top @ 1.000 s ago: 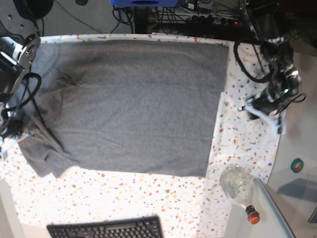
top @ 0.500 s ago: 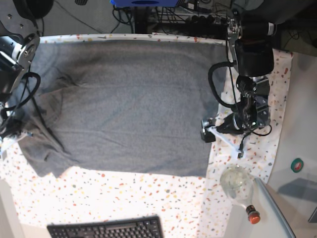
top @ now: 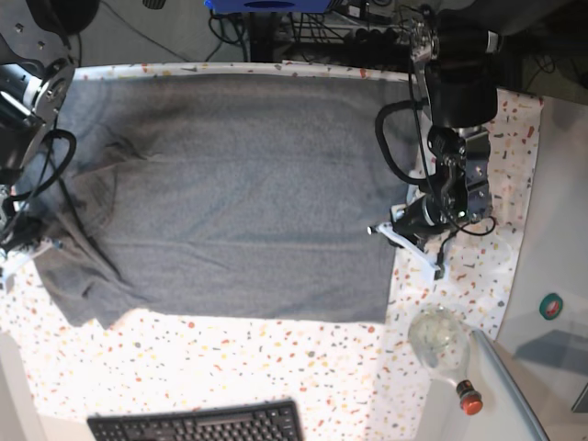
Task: Layout the t-shirt on the table in an organized manner, then fold the t-shirt properly
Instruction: 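Grasp the shirt side with the left gripper and fold it toward the right gripper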
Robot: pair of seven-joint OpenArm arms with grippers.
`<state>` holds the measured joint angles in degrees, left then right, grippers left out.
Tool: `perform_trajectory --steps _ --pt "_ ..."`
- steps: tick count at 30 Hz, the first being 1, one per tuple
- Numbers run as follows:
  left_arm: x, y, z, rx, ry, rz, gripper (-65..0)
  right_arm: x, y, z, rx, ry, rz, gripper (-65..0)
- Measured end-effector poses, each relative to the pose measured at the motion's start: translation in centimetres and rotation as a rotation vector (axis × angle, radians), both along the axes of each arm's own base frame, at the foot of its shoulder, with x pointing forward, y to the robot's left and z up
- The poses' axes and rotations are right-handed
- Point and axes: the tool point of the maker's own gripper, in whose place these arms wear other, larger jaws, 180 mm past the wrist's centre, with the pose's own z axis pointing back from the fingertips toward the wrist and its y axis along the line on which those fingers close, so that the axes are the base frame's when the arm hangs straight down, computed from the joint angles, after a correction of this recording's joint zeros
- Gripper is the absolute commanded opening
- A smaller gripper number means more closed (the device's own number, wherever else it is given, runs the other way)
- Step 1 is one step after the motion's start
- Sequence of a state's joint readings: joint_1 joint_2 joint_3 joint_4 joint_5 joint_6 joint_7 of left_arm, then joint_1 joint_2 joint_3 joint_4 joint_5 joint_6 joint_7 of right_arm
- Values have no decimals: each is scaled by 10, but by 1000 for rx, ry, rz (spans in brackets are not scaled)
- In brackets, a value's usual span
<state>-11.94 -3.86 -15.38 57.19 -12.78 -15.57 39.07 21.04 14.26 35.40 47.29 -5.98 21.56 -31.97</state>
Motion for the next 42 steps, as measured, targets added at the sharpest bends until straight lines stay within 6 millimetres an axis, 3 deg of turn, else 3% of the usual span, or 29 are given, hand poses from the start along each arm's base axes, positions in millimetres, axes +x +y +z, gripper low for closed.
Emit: perform_trajectory --steps 8,15,22,25,26,29,32,34,38,42 --pt "-36 5 23 78 -58 -37 -650 -10 0 -7 -1 21 3 -650" --pt "-75 2 41 125 1 -94 -650 -7 0 -5 1 11 2 -650" --pt "-101 4 34 137 103 -118 -650 -7 0 -5 2 10 2 -650" --pt "-103 4 43 154 94 -128 -650 -7 0 -5 1 10 2 -650" --pt "-105 4 46 158 93 -131 -634 -6 1 -4 2 8 2 -650" --pt "-114 4 49 171 99 -140 -433 -6 0 -4 1 7 2 -650" --pt "-109 7 59 189 68 -142 -273 -6 0 -4 1 9 2 -650" --pt "-99 15 73 200 19 -120 -219 -6 1 -4 1 8 2 -650" --pt "-84 44 86 233 -9 -35 -207 -6 0 -5 2 10 2 -650" --pt "-40 54 81 201 -34 -8 -207 -5 2 -4 4 7 6 -650"
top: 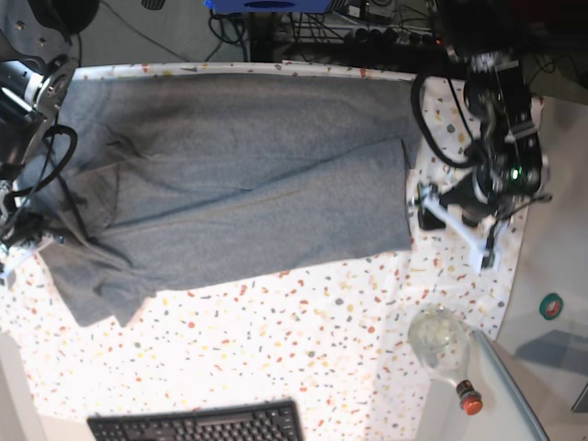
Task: Layout the t-shirt on the table in an organized manner, then fold the t-shirt properly
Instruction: 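Grasp the shirt side with the left gripper and fold it toward the right gripper, then slide the left gripper along the folded shirt side toward the hem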
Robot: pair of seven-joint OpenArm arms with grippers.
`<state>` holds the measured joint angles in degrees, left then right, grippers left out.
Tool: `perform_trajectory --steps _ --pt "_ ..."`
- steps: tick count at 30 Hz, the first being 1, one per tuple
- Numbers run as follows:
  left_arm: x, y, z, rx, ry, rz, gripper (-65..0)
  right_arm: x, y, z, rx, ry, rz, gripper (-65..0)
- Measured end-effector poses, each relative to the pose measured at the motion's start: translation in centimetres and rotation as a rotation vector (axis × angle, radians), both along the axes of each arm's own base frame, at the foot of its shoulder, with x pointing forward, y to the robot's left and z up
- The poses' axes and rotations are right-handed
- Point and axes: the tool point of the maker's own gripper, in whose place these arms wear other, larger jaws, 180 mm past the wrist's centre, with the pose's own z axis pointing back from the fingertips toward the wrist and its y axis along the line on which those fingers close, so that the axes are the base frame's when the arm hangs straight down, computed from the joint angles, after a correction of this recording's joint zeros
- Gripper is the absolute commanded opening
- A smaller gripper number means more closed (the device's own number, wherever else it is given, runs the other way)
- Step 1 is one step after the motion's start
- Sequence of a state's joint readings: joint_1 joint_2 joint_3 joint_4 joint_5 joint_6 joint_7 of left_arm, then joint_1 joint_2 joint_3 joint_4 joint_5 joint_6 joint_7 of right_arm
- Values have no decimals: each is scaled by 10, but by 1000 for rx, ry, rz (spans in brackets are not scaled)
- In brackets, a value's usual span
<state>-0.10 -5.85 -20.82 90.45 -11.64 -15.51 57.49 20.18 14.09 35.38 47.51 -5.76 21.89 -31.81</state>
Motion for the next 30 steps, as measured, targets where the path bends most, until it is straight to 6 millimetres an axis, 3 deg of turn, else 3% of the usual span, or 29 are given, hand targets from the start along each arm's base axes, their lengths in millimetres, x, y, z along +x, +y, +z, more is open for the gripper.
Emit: perform_trajectory --steps 3,8,11,14,26,28,30 --pt "25 4 -15 -15 -34 -12 -207 -1 -1 0 -3 1 0 -650" --pt "25 -9 -50 -20 31 -64 -207 -1 -2 0 -5 2 1 -650" --pt "33 -21 -61 -65 29 -65 -207 0 -2 1 -5 0 0 -650" --pt "32 -20 -71 -82 39 -49 -207 -1 -2 0 -5 1 0 -650" --pt "49 -31 -80 -125 -42 -2 -222 0 -2 1 -5 1 1 -650" --pt "50 -31 -81 -129 -48 2 -319 -1 -2 0 -6 1 1 -650" --pt "48 -30 -83 -138 -41 12 -528 -1 -2 1 -7 2 1 -650"
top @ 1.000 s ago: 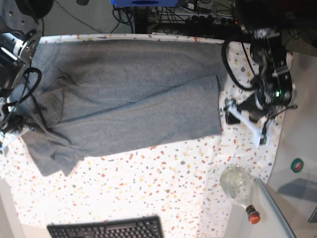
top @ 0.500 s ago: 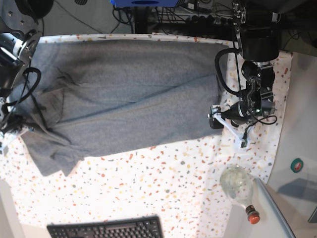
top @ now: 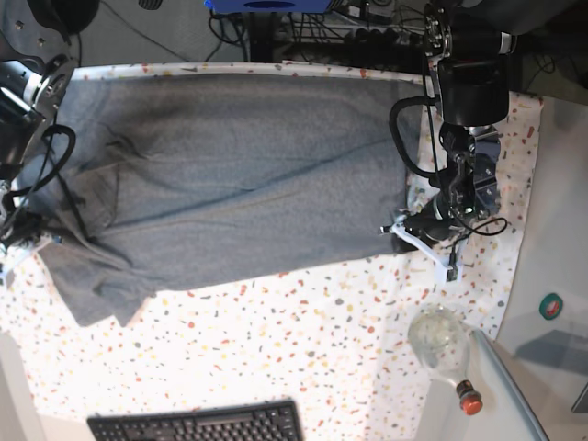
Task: Layout the t-shirt on the table in an organized manner, then fold the t-shirt properly
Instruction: 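Slide the left gripper along the folded shirt side toward the hem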
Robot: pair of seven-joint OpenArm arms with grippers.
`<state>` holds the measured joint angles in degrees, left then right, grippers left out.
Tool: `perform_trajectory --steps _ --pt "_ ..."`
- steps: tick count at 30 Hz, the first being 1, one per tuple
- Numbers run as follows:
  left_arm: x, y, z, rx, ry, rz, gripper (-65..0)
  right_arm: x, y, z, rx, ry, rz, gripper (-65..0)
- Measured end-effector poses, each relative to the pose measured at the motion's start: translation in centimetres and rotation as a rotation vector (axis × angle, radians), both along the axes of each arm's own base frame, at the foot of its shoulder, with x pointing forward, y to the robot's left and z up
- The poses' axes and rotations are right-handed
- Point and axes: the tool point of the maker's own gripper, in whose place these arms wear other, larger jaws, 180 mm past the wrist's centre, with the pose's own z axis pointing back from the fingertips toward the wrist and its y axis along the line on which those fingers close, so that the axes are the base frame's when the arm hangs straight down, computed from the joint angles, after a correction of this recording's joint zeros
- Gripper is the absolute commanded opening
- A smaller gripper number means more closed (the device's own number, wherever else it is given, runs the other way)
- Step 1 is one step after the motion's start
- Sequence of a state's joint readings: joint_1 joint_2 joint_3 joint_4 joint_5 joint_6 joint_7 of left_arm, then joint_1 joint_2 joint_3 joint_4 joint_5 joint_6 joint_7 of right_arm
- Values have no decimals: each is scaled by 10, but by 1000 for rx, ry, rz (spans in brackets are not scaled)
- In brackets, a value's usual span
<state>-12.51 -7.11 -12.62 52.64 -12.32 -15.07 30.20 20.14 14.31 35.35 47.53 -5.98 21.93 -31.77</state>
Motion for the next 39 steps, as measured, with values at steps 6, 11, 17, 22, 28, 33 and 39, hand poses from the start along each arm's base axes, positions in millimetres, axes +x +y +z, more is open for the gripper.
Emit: perform_trajectory --steps 6,11,17,22,28,33,39 --pt "0 -2 -1 -12 -1 2 -650 4 1 2 3 -9 1 -650" --pt "5 -3 5 0 -6 -6 -650 17 2 10 -27 -80 24 -650" --pt "37 -22 29 0 -50 -68 -650 40 22 18 -81 -142 148 -650" --pt "67 -34 56 17 -116 -114 -650 51 11 34 -123 -235 146 -650" --pt "87 -34 77 21 -164 -115 -650 64 1 47 -154 -350 157 -650" --pt "87 -34 78 21 -157 -119 -650 64 -19 36 -158 -359 154 -650" --pt "98 -34 103 39 -194 -132 -650 74 -19 42 -146 -445 143 -650"
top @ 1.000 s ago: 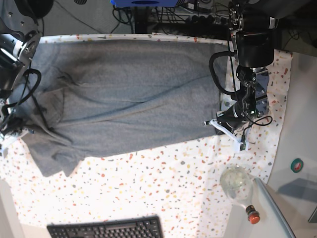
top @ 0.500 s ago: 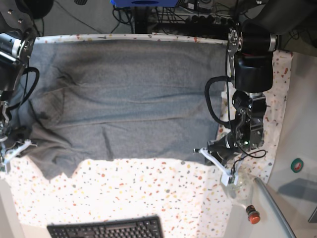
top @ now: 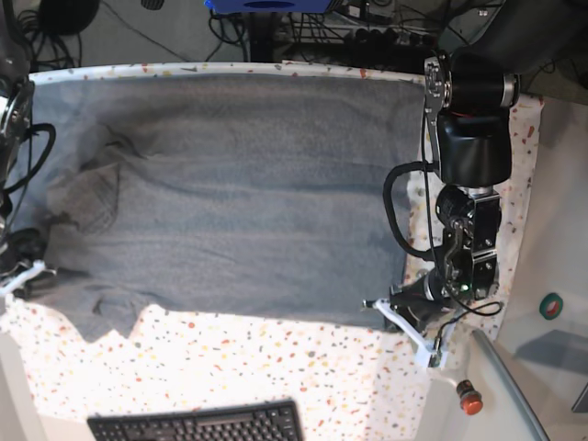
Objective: Layout the t-shirt on the table in an organized manner, then fold the t-shirt properly
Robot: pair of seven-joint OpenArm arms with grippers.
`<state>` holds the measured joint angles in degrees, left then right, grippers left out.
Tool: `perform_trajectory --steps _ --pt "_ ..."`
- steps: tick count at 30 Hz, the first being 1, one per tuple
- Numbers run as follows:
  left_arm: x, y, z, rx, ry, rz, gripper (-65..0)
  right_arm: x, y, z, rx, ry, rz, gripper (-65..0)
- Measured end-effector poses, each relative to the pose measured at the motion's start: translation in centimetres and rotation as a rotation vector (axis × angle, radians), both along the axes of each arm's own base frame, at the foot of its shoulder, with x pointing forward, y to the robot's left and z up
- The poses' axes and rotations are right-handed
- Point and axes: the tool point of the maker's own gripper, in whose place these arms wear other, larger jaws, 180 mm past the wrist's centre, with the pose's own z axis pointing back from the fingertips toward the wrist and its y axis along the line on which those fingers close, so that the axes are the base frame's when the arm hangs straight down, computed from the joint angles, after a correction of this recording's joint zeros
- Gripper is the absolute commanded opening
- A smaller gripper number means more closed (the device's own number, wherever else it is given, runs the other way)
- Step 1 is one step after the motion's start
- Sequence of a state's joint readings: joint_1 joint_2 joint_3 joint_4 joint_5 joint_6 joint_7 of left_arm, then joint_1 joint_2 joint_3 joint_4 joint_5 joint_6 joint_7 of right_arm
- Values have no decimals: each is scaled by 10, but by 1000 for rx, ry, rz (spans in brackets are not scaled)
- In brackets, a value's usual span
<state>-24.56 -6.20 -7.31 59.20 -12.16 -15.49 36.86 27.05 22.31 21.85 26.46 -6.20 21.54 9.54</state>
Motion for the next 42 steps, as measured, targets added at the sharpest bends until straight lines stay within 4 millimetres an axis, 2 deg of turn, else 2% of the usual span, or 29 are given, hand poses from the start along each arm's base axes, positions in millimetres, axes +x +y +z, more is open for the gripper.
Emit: perform_trajectory --steps 3,8,11,15,18,21,23,26,28,32,36,39,42 --pt "5 0 10 3 -28 -2 -650 8 -3 10 -3 -26 -3 -650" --pt "-2 0 3 4 -11 -1 -650 14 -2 16 -4 -47 -2 -650" --pt "0 0 7 5 -21 -2 -650 19 -3 22 -5 -64 -1 -650" --pt "8 -2 25 10 -70 -8 -650 10 -2 13 -4 -47 -1 -650" --pt "15 -14 34 -10 -92 -17 -650 0 -1 1 -1 -15 0 -650" --pt "16 -29 35 -32 -86 -34 -650 3 1 3 2 -24 2 -650" --pt "6 -33 23 -36 -52 -46 -650 5 1 6 0 -31 1 -650" --pt "-15 -25 -2 -23 17 -30 -650 4 -1 6 -2 -29 0 -650" --pt "-22 -21 -9 -16 38 -28 -650 3 -1 4 -3 -24 0 -650" --pt "-25 -18 5 4 -8 -43 -650 -5 -4 -1 -10 -8 0 -650" --pt "-57 -8 -5 61 93 -60 -650 -11 -17 1 -32 1 -10 -650" --pt "-70 2 0 98 76 -60 -650 -15 -18 -3 -31 7 -9 -650" --pt "-89 3 -7 106 87 -69 -650 -25 -22 -8 -35 25 -3 -650"
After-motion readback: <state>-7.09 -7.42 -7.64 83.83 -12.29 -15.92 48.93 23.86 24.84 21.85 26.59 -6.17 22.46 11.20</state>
